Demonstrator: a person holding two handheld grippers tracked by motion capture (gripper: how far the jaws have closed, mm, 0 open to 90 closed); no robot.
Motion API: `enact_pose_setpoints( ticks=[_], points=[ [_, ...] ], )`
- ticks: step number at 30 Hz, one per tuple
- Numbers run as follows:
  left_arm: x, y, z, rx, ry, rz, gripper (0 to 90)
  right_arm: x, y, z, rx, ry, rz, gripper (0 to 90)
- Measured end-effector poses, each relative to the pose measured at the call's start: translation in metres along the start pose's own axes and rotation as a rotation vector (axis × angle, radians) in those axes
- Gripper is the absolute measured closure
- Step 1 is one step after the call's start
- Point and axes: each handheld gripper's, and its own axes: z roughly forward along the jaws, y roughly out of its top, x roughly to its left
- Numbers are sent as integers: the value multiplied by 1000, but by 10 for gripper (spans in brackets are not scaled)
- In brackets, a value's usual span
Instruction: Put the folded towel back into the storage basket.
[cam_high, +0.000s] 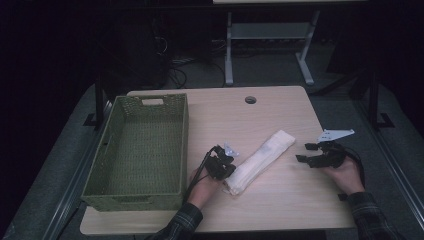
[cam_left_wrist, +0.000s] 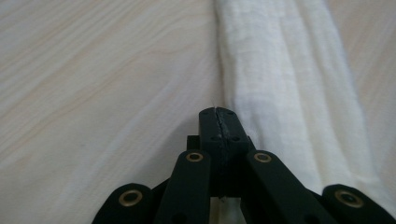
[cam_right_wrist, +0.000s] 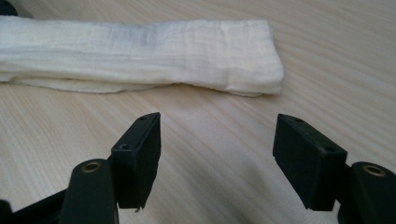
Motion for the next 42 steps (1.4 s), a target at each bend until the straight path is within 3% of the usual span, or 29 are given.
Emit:
enact_pose_setpoints(
  ticks=[11, 20, 24, 27, 29, 32, 33, 35, 37, 39, 42],
  points=[
    [-26, -2, -3, 13, -123, 111, 897, 0, 2, 3, -10, 4, -8, 309],
    [-56, 1, 3, 9, -241, 195, 897, 4, 4, 8, -6, 17, -33, 305],
    [-69, 4, 6, 4, -274, 240, 898, 5, 5, 9, -3, 20, -36, 304],
    [-78, 5, 9, -15, -298, 233, 897, 5, 5, 9, -4, 21, -34, 304],
    [-82, 7, 10, -10, -306, 253, 897, 5, 5, 10, -4, 20, -38, 305],
    [-80, 10, 6, -13, -275, 294, 888, 6, 5, 10, -3, 21, -39, 304],
    [-78, 12, 4, -27, -268, 287, 865, 6, 5, 9, -4, 20, -39, 304],
    [-72, 19, 0, -50, -276, 280, 810, 5, 5, 9, -6, 20, -37, 304],
    [-67, 26, -4, -57, -285, 315, 750, 5, 5, 9, -10, 22, -39, 304],
    [-66, 30, -5, -81, -311, 304, 680, 5, 5, 9, -8, 20, -35, 304],
    [-66, 33, -1, -71, -335, 341, 572, 5, 5, 9, -6, 18, -38, 304]
  ],
)
